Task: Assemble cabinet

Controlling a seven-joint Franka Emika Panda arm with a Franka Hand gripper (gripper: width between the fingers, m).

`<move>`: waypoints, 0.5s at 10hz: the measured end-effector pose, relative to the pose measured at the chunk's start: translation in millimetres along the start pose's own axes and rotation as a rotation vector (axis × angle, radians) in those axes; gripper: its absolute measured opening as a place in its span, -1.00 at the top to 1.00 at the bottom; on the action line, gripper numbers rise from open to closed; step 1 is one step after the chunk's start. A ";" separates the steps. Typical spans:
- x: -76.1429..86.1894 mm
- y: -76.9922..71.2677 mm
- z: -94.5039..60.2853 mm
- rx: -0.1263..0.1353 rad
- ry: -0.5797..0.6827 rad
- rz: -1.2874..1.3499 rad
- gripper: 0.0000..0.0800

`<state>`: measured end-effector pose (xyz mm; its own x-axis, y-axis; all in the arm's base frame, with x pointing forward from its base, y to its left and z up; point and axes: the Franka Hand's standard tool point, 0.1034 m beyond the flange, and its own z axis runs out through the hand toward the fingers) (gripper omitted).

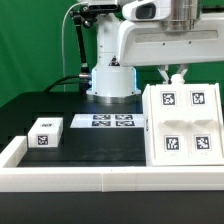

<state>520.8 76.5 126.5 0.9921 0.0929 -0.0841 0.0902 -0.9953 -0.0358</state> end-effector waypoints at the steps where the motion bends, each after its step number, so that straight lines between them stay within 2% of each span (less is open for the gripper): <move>1: 4.1 -0.4 -1.9 0.000 0.002 0.000 0.99; 5: 29.9 -8.0 -17.7 0.003 -0.012 -0.006 0.99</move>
Offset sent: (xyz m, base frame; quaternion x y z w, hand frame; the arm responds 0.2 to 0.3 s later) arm 0.0252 0.0095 0.0110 -0.0006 -0.0246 0.0025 0.9997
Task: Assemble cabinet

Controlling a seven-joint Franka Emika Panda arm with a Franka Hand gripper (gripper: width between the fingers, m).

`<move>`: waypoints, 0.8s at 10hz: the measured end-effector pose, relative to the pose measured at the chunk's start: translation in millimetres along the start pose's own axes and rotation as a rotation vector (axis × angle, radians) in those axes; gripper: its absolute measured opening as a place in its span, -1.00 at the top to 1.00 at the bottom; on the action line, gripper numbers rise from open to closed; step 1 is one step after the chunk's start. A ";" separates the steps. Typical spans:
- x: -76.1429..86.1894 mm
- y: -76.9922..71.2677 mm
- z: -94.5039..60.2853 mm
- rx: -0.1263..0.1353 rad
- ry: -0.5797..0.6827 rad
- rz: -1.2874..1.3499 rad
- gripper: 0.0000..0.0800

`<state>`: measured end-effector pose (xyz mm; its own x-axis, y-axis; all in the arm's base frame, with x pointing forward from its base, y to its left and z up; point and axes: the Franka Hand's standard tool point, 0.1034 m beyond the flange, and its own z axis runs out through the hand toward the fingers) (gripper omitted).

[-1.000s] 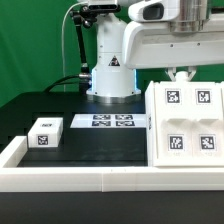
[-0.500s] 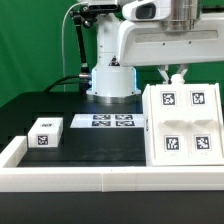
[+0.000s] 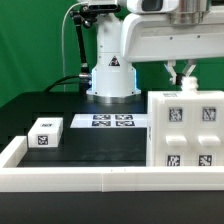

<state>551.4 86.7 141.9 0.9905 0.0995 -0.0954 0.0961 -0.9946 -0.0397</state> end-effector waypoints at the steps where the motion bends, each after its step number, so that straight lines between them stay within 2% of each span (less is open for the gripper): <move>1: 6.0 -1.5 -2.9 0.000 0.007 -0.004 0.99; 4: 5.6 -1.2 -1.6 0.000 0.007 -0.004 0.99; 5: 5.6 -1.2 -1.5 0.000 0.007 -0.004 0.70; 6: 5.6 -1.2 -1.4 0.000 0.007 -0.004 0.70; 7: 5.5 -1.2 -1.3 0.000 0.007 -0.004 0.36; 8: 5.5 -1.2 -1.2 0.000 0.006 -0.004 -0.17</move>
Offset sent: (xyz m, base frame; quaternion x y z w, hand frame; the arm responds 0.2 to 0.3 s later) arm 0.0000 0.0000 0.0000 0.0000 0.0000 0.0000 1.0000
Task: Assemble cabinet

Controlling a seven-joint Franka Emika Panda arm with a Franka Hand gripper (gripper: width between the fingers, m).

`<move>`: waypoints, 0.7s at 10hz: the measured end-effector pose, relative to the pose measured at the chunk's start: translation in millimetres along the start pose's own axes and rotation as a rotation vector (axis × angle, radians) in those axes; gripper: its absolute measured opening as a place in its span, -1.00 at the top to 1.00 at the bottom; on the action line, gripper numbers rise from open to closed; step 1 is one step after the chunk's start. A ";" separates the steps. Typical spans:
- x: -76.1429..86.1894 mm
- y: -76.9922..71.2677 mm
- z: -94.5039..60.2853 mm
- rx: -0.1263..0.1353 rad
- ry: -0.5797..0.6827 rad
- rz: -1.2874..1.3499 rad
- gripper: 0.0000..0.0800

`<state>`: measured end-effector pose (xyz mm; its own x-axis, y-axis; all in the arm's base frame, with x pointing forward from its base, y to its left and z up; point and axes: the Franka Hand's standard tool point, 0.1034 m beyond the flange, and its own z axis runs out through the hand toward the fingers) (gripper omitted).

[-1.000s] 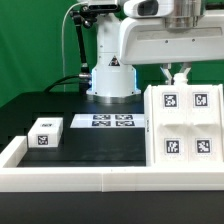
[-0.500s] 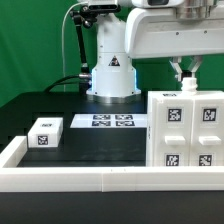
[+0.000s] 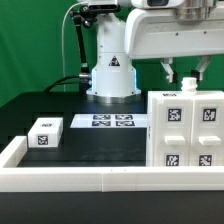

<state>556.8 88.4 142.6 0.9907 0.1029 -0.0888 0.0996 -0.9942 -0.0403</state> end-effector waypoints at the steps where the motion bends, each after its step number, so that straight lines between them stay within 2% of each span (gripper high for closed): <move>1: 0.0 0.0 0.0 0.000 0.000 0.000 -0.17; 3: -0.3 1.2 0.4 0.000 0.000 0.000 -0.82; 4: -6.5 12.4 4.9 -0.003 0.011 -0.015 -0.82; 5: -21.0 31.6 11.9 -0.009 0.021 -0.019 -0.96; 7: -46.9 69.9 22.9 -0.021 0.033 -0.026 -0.99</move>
Offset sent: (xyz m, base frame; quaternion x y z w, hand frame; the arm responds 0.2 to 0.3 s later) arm -0.0359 -0.0445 -0.0132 -0.0096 0.0114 -0.0049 0.9999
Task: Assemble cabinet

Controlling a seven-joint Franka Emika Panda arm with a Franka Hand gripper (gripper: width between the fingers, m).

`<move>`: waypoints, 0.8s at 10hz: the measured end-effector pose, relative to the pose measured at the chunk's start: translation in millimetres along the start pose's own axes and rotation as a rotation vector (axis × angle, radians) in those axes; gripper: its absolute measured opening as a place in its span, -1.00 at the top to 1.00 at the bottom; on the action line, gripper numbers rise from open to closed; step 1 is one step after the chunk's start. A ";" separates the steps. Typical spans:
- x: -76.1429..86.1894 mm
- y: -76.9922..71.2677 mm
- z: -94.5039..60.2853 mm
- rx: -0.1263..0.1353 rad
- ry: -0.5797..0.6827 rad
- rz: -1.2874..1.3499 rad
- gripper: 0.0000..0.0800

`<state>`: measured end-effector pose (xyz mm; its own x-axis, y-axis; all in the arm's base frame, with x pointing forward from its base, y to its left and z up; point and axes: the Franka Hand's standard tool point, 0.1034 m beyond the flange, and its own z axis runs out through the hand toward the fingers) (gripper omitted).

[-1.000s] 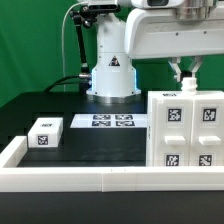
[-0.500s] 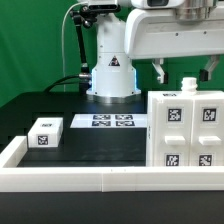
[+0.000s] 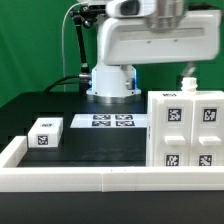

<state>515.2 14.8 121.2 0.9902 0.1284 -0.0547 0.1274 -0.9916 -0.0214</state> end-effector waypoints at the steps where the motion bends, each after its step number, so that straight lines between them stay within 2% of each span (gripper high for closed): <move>1: -8.7 21.7 4.9 -0.008 0.012 -0.026 -0.99; 2: -19.2 49.0 10.7 -0.016 0.013 -0.019 -0.99; 4: -29.9 84.7 18.8 -0.026 0.001 -0.005 -0.99; 5: -31.5 93.9 21.8 -0.027 -0.006 0.002 -0.99; 8: -31.0 91.4 22.7 -0.027 -0.007 -0.003 -0.99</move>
Offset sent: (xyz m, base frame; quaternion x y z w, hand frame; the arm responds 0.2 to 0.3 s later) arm -0.0142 -0.0818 -0.0186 -0.0191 0.0029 0.0016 0.9998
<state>494.9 -79.4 98.3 0.9894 0.1314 -0.0621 0.1320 -0.9912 0.0058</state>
